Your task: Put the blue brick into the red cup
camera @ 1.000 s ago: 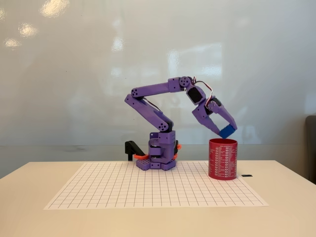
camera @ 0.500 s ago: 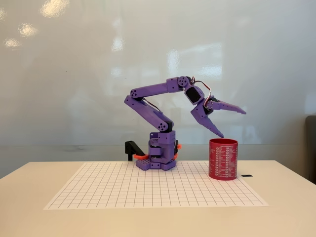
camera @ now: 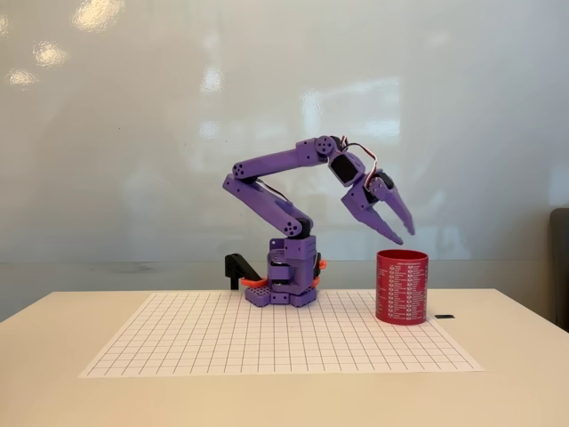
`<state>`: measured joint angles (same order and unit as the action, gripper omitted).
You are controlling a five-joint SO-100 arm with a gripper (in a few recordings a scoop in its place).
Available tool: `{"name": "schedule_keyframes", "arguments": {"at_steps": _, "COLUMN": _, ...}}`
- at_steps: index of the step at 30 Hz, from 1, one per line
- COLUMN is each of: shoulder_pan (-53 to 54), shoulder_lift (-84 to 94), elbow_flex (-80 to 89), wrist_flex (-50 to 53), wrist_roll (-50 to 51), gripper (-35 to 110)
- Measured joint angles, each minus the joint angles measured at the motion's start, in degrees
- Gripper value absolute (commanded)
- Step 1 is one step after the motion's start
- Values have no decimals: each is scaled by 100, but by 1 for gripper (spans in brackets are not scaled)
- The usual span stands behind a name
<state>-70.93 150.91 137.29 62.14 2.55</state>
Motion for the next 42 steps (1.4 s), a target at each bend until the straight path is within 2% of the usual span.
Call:
{"name": "schedule_keyframes", "arguments": {"at_steps": 8, "shoulder_pan": 782, "shoulder_lift": 88, "elbow_flex": 343, "wrist_flex": -299, "wrist_roll": -580, "gripper": -1}}
{"name": "schedule_keyframes", "arguments": {"at_steps": 12, "shoulder_pan": 1767, "shoulder_lift": -510, "elbow_flex": 457, "wrist_flex": -1248, "wrist_roll": -940, "gripper": -1}}
{"name": "schedule_keyframes", "arguments": {"at_steps": 16, "shoulder_pan": 3006, "shoulder_lift": -1608, "elbow_flex": 334, "wrist_flex": -2364, "wrist_roll": -800, "gripper": -1}}
{"name": "schedule_keyframes", "arguments": {"at_steps": 21, "shoulder_pan": 4614, "shoulder_lift": -2215, "elbow_flex": -79, "wrist_flex": -2892, "wrist_roll": -457, "gripper": -1}}
{"name": "schedule_keyframes", "arguments": {"at_steps": 26, "shoulder_pan": 6056, "shoulder_lift": -1811, "elbow_flex": -141, "wrist_flex": -2988, "wrist_roll": -167, "gripper": -1}}
{"name": "schedule_keyframes", "arguments": {"at_steps": 34, "shoulder_pan": 8464, "shoulder_lift": 167, "elbow_flex": -114, "wrist_flex": -2953, "wrist_roll": 176, "gripper": -1}}
{"name": "schedule_keyframes", "arguments": {"at_steps": 36, "shoulder_pan": 8464, "shoulder_lift": 809, "elbow_flex": -53, "wrist_flex": -2654, "wrist_roll": 158, "gripper": -1}}
{"name": "schedule_keyframes", "arguments": {"at_steps": 42, "shoulder_pan": 7506, "shoulder_lift": 2769, "elbow_flex": -167, "wrist_flex": -1828, "wrist_roll": 141, "gripper": -1}}
